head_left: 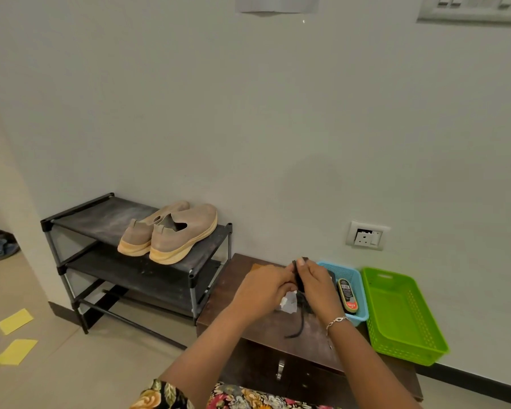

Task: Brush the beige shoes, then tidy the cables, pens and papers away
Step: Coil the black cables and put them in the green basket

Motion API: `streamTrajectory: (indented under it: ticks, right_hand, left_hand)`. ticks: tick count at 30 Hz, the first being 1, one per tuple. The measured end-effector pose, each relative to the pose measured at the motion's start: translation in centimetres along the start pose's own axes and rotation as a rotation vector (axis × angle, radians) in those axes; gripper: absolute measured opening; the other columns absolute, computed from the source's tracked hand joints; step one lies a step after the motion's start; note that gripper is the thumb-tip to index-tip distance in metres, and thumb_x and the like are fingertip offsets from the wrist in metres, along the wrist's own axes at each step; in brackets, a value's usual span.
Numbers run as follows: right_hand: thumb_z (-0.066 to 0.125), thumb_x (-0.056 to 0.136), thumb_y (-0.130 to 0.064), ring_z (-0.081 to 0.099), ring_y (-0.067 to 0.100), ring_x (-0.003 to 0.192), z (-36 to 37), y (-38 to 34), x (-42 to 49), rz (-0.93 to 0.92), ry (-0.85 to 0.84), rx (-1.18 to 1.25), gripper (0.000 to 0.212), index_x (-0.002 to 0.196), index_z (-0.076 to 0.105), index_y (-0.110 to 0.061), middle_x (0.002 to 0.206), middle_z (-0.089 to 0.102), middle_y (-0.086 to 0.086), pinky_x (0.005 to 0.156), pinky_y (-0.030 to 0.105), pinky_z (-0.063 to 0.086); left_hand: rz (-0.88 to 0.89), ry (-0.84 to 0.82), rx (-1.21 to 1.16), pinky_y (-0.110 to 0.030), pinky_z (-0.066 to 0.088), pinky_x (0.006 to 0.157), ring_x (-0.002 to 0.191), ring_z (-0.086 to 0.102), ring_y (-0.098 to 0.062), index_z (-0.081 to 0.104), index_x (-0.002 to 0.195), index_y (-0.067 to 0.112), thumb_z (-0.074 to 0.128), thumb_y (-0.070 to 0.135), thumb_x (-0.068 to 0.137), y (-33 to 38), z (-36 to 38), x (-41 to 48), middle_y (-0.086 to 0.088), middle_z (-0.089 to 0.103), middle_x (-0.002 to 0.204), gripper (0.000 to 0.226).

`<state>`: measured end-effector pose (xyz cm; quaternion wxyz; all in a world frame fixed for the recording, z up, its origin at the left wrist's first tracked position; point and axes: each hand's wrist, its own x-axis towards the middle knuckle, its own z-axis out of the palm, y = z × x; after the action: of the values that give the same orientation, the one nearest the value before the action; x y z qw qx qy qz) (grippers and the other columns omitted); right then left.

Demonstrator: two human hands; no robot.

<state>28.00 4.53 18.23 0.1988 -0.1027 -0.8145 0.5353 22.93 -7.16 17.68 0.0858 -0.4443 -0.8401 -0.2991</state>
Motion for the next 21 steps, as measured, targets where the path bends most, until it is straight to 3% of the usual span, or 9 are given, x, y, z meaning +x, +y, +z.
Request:
streamTrajectory:
  ticks: [3, 5, 8, 11, 13, 15, 17, 21]
  right_hand:
    - [0.034, 0.099, -0.029, 0.048, 0.004, 0.053, 0.1, -0.4, -0.1, 0.040, -0.084, -0.095, 0.045, 0.059, 0.048, -0.016, 0.056, 0.049, -0.003, 0.052, 0.008, 0.037]
    - [0.033, 0.099, -0.035, 0.055, 0.005, 0.049, 0.4, -0.7, -0.2, 0.099, -0.153, -0.104, 0.048, 0.061, 0.054, -0.014, 0.053, 0.056, -0.001, 0.057, 0.013, 0.043]
    - [0.033, 0.099, -0.037, 0.051, 0.008, 0.039, 0.4, -1.0, -0.4, 0.166, -0.210, -0.086, 0.049, 0.063, 0.056, -0.012, 0.041, 0.054, -0.003, 0.047, 0.016, 0.044]
    - [0.034, 0.099, -0.036, 0.043, 0.006, 0.031, 0.1, -1.5, -0.7, 0.216, -0.273, -0.030, 0.047, 0.065, 0.056, -0.010, 0.036, 0.049, -0.004, 0.039, 0.014, 0.037]
    - [0.035, 0.099, -0.035, 0.040, 0.006, 0.029, 0.1, -1.6, -0.9, 0.232, -0.305, -0.005, 0.046, 0.074, 0.061, -0.005, 0.037, 0.048, -0.002, 0.037, 0.014, 0.035]
    - [0.037, 0.099, -0.033, 0.038, 0.006, 0.027, 0.3, -1.7, -1.0, 0.251, -0.305, 0.031, 0.044, 0.084, 0.065, -0.002, 0.037, 0.048, 0.000, 0.035, 0.015, 0.034]
    - [0.039, 0.098, -0.032, 0.036, 0.006, 0.026, 0.5, -1.7, -1.1, 0.275, -0.296, 0.079, 0.038, 0.084, 0.066, -0.010, 0.036, 0.050, 0.001, 0.033, 0.016, 0.034]
    - [0.039, 0.098, -0.032, 0.037, 0.005, 0.026, 0.9, -1.4, -1.4, 0.285, -0.236, 0.004, 0.039, 0.075, 0.063, -0.011, 0.038, 0.050, 0.001, 0.031, 0.014, 0.030]
  left_hand:
    - [0.002, 0.111, 0.071, -0.035, 0.048, 0.078, 0.090, 0.055, -0.014, 0.066, 0.096, 0.017, 0.051, 0.026, 0.091, -0.2, 0.4, -0.6, 0.000, 0.067, 0.094, 0.018]
    - [0.015, 0.229, 0.046, -0.027, 0.045, 0.069, 0.082, 0.046, -0.007, 0.061, 0.083, 0.015, 0.053, 0.029, 0.085, -0.4, 1.1, -1.0, 0.002, 0.061, 0.083, 0.016]
    - [-0.069, 0.321, -0.149, -0.013, 0.035, 0.064, 0.078, 0.037, 0.000, 0.052, 0.079, 0.017, 0.062, 0.027, 0.073, -0.6, 1.7, -1.1, 0.008, 0.047, 0.083, 0.015]
    - [-0.275, 0.156, -0.614, -0.022, 0.046, 0.085, 0.096, 0.054, -0.008, 0.047, 0.112, 0.022, 0.070, 0.019, 0.069, -0.6, 1.0, -0.8, 0.004, 0.054, 0.107, 0.049]
    - [-0.303, -0.007, -0.880, -0.026, 0.049, 0.090, 0.098, 0.060, -0.009, 0.044, 0.125, 0.014, 0.070, 0.002, 0.075, -0.6, 0.4, -0.7, -0.004, 0.059, 0.111, 0.057]
    - [-0.279, -0.047, -0.894, -0.022, 0.051, 0.086, 0.089, 0.064, -0.007, 0.055, 0.115, 0.004, 0.064, -0.007, 0.079, -0.7, 0.2, -0.7, -0.009, 0.064, 0.101, 0.039]
    - [-0.288, -0.015, -0.854, -0.019, 0.052, 0.078, 0.080, 0.065, -0.007, 0.061, 0.099, 0.007, 0.065, -0.005, 0.079, -0.6, 0.3, -0.8, -0.007, 0.066, 0.089, 0.023]
    - [-0.391, -0.003, -0.773, -0.022, 0.051, 0.065, 0.064, 0.058, -0.008, 0.052, 0.080, 0.019, 0.066, 0.000, 0.079, -0.6, 0.5, -0.8, 0.000, 0.059, 0.070, 0.024]
